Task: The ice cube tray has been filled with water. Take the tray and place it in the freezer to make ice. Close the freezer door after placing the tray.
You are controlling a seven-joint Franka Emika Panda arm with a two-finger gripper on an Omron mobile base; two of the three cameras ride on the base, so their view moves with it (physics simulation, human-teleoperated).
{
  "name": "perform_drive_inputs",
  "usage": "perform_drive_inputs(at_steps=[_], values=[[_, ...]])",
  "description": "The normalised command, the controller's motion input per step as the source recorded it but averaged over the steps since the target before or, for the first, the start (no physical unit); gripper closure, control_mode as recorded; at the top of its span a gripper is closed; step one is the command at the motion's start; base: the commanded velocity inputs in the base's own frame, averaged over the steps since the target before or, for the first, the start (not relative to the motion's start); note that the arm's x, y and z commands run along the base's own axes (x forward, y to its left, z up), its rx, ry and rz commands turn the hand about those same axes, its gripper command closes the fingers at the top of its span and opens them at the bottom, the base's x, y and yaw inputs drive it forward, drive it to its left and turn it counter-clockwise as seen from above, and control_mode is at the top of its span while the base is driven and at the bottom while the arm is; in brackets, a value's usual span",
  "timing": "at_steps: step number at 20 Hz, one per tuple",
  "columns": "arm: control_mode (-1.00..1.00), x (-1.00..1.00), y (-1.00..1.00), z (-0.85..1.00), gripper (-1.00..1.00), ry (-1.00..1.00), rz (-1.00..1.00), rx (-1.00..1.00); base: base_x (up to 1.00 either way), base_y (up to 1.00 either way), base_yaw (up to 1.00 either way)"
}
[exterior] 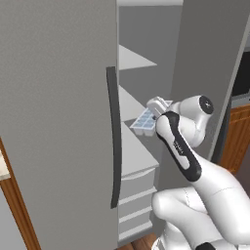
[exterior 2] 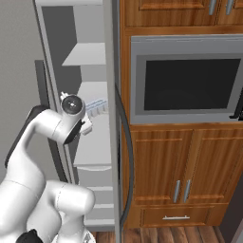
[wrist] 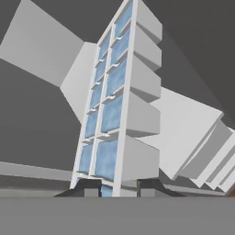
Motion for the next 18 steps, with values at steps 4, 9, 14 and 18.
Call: perform_drive_inputs(at_steps=[4,9,14,18], values=[[-1.0,0.16,0.0,0.0,1.0,0.0,0.0,0.0,0.0,0.0,0.0],[-1.0,0.18,0.0,0.0,1.0,0.0,0.0,0.0,0.0,0.0,0.0],[-1.0,0.18,0.0,0.0,1.0,0.0,0.0,0.0,0.0,0.0,0.0],[-1.0,0.2,0.0,-0.02,1.0,0.0,0.0,0.0,0.0,0.0,0.0]])
